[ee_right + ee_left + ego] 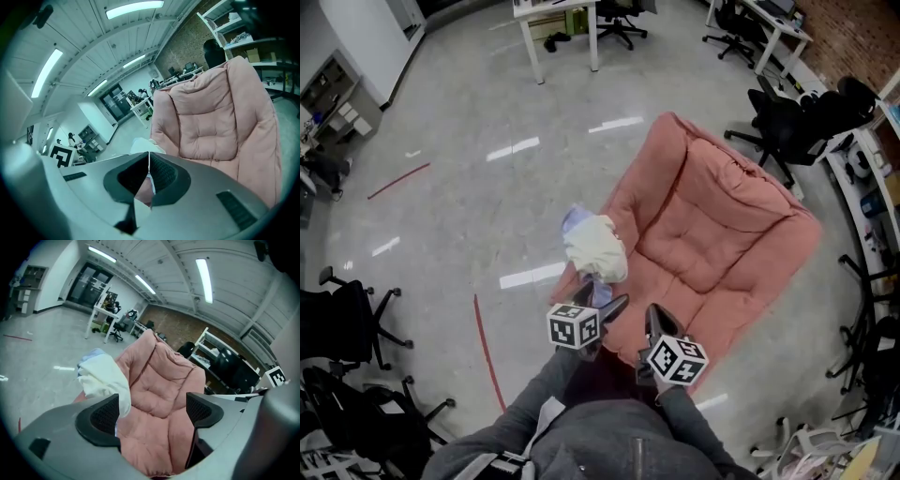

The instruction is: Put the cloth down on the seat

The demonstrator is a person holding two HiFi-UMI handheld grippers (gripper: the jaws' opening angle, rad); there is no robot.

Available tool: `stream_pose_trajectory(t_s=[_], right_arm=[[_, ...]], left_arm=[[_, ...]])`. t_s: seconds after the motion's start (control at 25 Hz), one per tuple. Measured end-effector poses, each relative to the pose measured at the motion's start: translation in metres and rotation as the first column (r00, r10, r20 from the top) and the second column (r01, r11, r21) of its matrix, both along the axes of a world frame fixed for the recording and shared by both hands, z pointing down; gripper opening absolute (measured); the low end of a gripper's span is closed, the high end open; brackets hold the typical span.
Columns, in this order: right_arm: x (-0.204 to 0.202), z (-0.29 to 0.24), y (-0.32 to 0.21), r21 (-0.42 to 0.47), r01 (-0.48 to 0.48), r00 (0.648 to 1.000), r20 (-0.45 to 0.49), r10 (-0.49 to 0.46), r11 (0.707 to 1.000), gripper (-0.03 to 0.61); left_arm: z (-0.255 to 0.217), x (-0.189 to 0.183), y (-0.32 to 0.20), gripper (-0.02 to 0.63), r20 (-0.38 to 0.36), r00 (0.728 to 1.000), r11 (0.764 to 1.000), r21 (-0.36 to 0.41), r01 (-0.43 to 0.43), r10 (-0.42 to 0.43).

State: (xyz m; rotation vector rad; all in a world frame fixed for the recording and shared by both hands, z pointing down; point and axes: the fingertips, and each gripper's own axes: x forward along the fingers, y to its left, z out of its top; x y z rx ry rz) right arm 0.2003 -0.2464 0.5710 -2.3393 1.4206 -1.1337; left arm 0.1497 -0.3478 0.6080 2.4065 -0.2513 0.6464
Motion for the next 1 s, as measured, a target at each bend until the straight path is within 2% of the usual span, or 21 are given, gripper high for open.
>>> stream_pose_trajectory(t_s=[0.2, 0.48, 0.56, 0.68, 0.84, 1.0], right_arm=[[0.004, -0.006, 0.012, 0.013, -0.040, 0.999, -0.009, 0.040, 0.999, 0.014], [0.030, -0.040, 0.012, 0.095, -0.080, 0.990, -0.104, 0.090, 0.992, 0.012], [0.036, -0.048, 0.012, 0.113, -0.095, 0.986, -0.127, 0.109, 0.989, 0.014], [0.045, -0.055, 0.013, 0.122, -0.105, 0.978, -0.169, 0.125, 0.987, 0.014], [0.053, -0.065, 0.015, 0.140, -0.114, 0.967, -0.212, 0.142, 0.984, 0.014], [0.055, -0.070, 0.019, 0.157, -0.122, 0.964, -0.216, 0.155, 0.980, 0.013]], left_arm=[[-0.037, 0.018, 0.027, 0.456, -0.114, 0.988, 0.994, 0.022, -0.104, 0.106], [-0.088, 0.039, 0.053, 0.439, -0.202, 0.937, 0.952, 0.172, -0.251, 0.284], [-0.101, 0.040, 0.059, 0.388, -0.234, 0.924, 0.944, 0.207, -0.258, 0.304], [-0.114, 0.045, 0.064, 0.257, -0.272, 0.906, 0.932, 0.256, -0.256, 0.324], [-0.121, 0.050, 0.071, 0.102, -0.277, 0.883, 0.900, 0.332, -0.282, 0.378], [-0.126, 0.051, 0.073, 0.025, -0.266, 0.867, 0.869, 0.391, -0.303, 0.422]])
